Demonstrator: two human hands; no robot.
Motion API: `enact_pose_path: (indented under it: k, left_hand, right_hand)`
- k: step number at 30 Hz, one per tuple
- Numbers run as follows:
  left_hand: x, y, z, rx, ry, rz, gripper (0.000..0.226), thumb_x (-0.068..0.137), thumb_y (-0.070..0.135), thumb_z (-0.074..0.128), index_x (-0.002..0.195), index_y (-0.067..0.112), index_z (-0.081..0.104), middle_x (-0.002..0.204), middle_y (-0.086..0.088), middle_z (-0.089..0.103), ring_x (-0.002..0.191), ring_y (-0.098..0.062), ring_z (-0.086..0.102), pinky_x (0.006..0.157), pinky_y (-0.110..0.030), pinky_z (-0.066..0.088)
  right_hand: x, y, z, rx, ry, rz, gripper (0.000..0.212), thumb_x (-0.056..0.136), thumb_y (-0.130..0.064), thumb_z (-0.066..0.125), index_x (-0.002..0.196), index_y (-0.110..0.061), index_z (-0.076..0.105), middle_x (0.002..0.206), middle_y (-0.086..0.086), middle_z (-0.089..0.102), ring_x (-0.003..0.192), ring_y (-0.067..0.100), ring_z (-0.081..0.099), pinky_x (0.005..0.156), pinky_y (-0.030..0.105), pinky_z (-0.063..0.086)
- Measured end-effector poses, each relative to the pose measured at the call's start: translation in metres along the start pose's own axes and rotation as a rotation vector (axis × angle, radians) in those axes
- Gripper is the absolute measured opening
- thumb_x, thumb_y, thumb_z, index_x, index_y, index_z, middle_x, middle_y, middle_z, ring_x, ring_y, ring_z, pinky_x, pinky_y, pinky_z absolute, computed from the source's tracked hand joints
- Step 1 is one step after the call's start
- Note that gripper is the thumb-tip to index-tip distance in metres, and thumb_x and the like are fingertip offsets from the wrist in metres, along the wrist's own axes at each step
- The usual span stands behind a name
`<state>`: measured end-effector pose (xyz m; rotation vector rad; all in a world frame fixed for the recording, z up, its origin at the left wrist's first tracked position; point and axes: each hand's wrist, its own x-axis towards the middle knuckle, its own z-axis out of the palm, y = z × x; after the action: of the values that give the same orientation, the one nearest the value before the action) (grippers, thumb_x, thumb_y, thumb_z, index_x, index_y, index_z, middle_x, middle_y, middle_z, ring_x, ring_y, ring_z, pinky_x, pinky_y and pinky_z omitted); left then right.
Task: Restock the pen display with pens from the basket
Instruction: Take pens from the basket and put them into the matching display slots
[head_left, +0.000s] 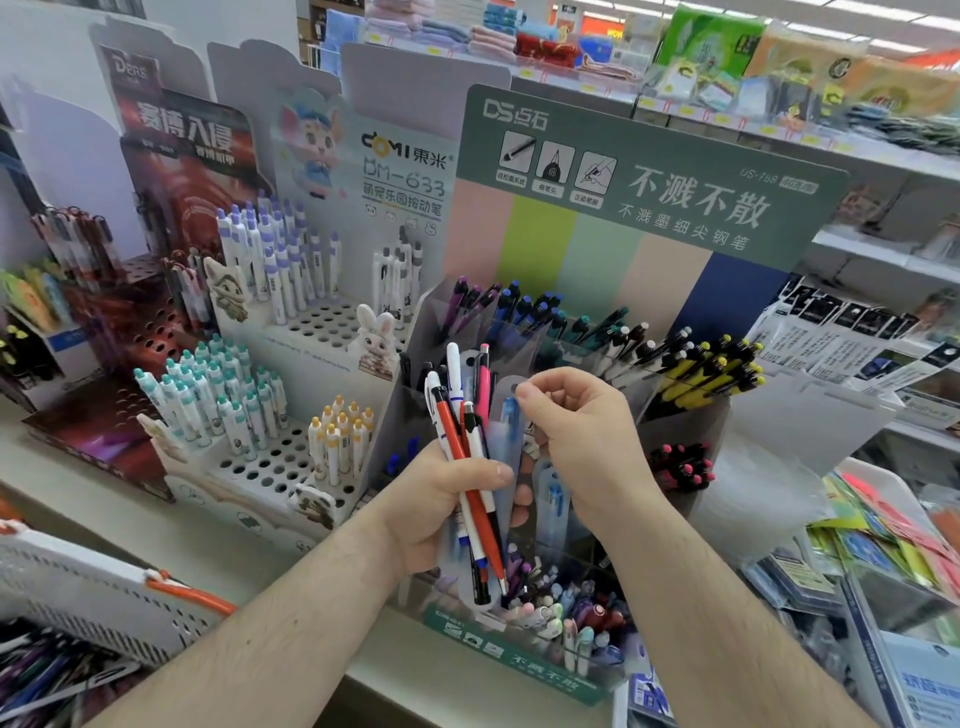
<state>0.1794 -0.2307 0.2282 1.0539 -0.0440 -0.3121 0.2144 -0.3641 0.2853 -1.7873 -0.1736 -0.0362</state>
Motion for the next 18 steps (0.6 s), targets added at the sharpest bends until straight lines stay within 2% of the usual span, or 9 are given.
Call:
enact_pose_path:
  k: [3,6,9,13,16,18]
  left_hand:
    - [0.001,0.000,0.003,-0.096,0.114,-0.029,0.033,0.069,0.011,0.074,0.100,0.001,0.067,0.086,-0.019,0.065,0.072,-0.027,0.068,0.065,-0.036,0.059]
    - [0.002,0.000,0.008,-0.172,0.182,-0.015,0.026,0.074,0.010,0.065,0.097,0.000,0.067,0.082,-0.018,0.069,0.070,-0.028,0.070,0.059,-0.035,0.058]
    - [0.003,0.002,0.011,-0.117,0.227,0.040,0.008,0.086,0.000,0.059,0.087,0.002,0.066,0.075,-0.016,0.068,0.065,-0.027,0.070,0.056,-0.033,0.057]
    - [0.004,0.003,0.015,-0.070,0.242,0.092,0.013,0.091,-0.002,0.055,0.083,0.003,0.064,0.067,-0.011,0.068,0.061,-0.023,0.070,0.052,-0.030,0.055]
    - [0.007,0.006,0.016,-0.142,0.261,0.090,0.016,0.091,0.001,0.057,0.077,0.005,0.065,0.068,-0.013,0.066,0.060,-0.023,0.068,0.055,-0.033,0.058]
    - [0.010,0.009,0.010,-0.224,0.284,0.054,0.014,0.091,0.005,0.058,0.079,0.007,0.063,0.069,-0.012,0.067,0.062,-0.024,0.067,0.062,-0.034,0.060]
  right_hand:
    - [0.000,0.001,0.001,0.041,0.053,0.003,0.019,0.098,-0.017,0.060,0.080,-0.017,0.062,0.066,0.003,0.048,0.063,0.019,0.042,0.056,0.030,0.040]
    - [0.001,0.003,0.002,0.023,0.098,-0.020,0.019,0.099,-0.019,0.059,0.080,-0.020,0.061,0.072,0.002,0.056,0.067,0.016,0.050,0.064,0.036,0.046]
    - [-0.001,0.005,0.000,-0.016,0.109,-0.021,0.018,0.098,-0.024,0.060,0.081,-0.021,0.064,0.069,-0.003,0.057,0.061,0.010,0.049,0.061,0.031,0.045]
    - [-0.003,0.002,-0.006,-0.042,0.059,0.004,0.011,0.093,-0.025,0.069,0.082,-0.023,0.072,0.067,-0.009,0.063,0.055,0.002,0.052,0.060,0.024,0.045]
    - [-0.002,0.000,-0.015,-0.038,0.145,-0.030,0.015,0.091,-0.020,0.070,0.077,-0.020,0.073,0.065,-0.002,0.065,0.055,0.006,0.053,0.058,0.027,0.048]
    - [-0.002,-0.001,-0.025,0.000,0.234,-0.056,0.016,0.092,-0.017,0.070,0.076,-0.018,0.072,0.064,0.000,0.063,0.055,0.010,0.052,0.056,0.028,0.048]
